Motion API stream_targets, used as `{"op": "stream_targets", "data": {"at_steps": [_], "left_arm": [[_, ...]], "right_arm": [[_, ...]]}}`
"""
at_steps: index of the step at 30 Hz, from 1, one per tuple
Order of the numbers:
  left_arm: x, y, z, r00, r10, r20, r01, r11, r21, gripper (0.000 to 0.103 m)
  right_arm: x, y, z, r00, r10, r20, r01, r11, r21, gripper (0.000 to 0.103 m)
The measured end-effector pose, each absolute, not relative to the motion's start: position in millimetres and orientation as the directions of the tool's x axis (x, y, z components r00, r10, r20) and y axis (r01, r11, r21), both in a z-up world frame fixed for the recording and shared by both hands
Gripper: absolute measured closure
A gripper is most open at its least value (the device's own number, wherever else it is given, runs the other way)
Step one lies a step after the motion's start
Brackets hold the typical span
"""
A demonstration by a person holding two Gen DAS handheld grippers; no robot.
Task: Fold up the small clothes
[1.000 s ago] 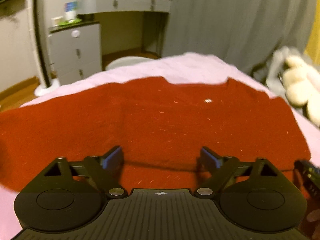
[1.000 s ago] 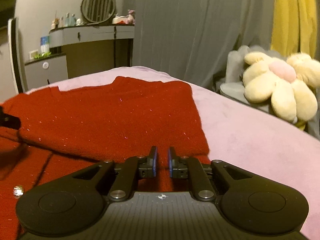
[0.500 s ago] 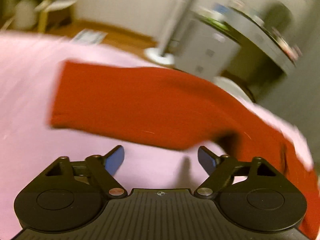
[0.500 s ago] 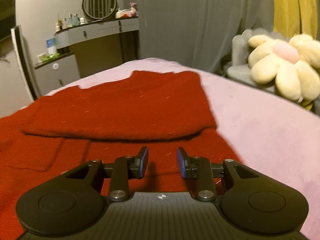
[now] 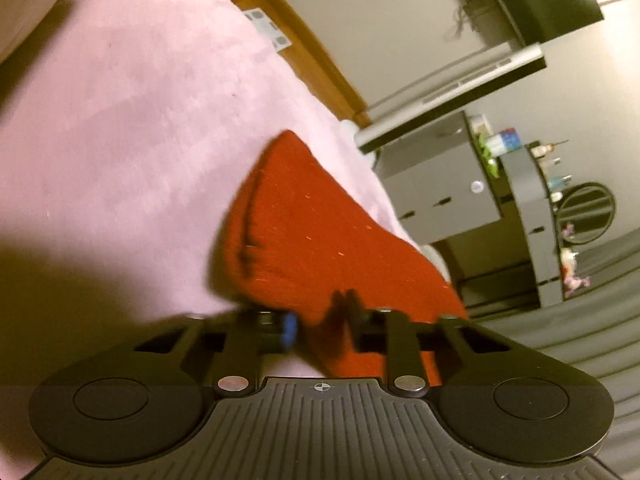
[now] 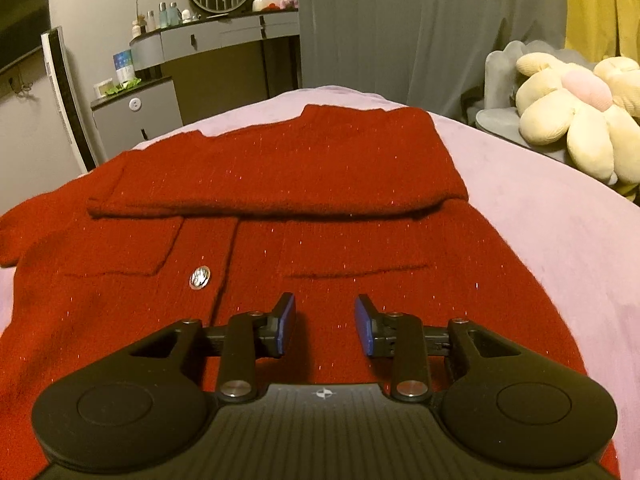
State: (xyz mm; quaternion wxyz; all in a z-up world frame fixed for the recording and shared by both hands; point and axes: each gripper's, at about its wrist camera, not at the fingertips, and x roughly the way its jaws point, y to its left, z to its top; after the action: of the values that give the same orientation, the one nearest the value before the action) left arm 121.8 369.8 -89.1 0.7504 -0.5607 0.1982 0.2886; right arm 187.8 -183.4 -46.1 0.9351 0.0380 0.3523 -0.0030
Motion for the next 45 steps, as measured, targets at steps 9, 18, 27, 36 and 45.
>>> {"op": "stream_targets", "data": {"at_steps": [9,18,27,36,45], "left_arm": [[155,345,-10,0.797,0.275,-0.538,-0.593,0.526,-0.609,0.092],[260,175,90,0.939,-0.039,-0.341,-0.138,0.866,-0.481,0.092],[290,33,32,0.876,-0.122,-0.467,-0.025,0.955,-0.296,0.036],[234,83,-41,0.800,0.166,-0.577,-0.350,0.910,-0.223,0.025],[250,143,-58,0.750,0.184,-0.636,-0.449,0.847,-0.284,0.022]], "right_arm": [[182,-188,-44,0.764,0.026,-0.645,0.054,0.993,0.104,0.071],[181,-198,-36,0.784,0.084,-0.615,0.059,0.976,0.208,0.071],[188,-216,-44,0.781,0.112,-0.615,0.075,0.960,0.270,0.071],[206,-200,-43,0.760,0.244,-0.603,-0.043,0.944,0.328,0.071],[278,-131,-23,0.741,0.335,-0.582,-0.182,0.935,0.306,0.071]]}}
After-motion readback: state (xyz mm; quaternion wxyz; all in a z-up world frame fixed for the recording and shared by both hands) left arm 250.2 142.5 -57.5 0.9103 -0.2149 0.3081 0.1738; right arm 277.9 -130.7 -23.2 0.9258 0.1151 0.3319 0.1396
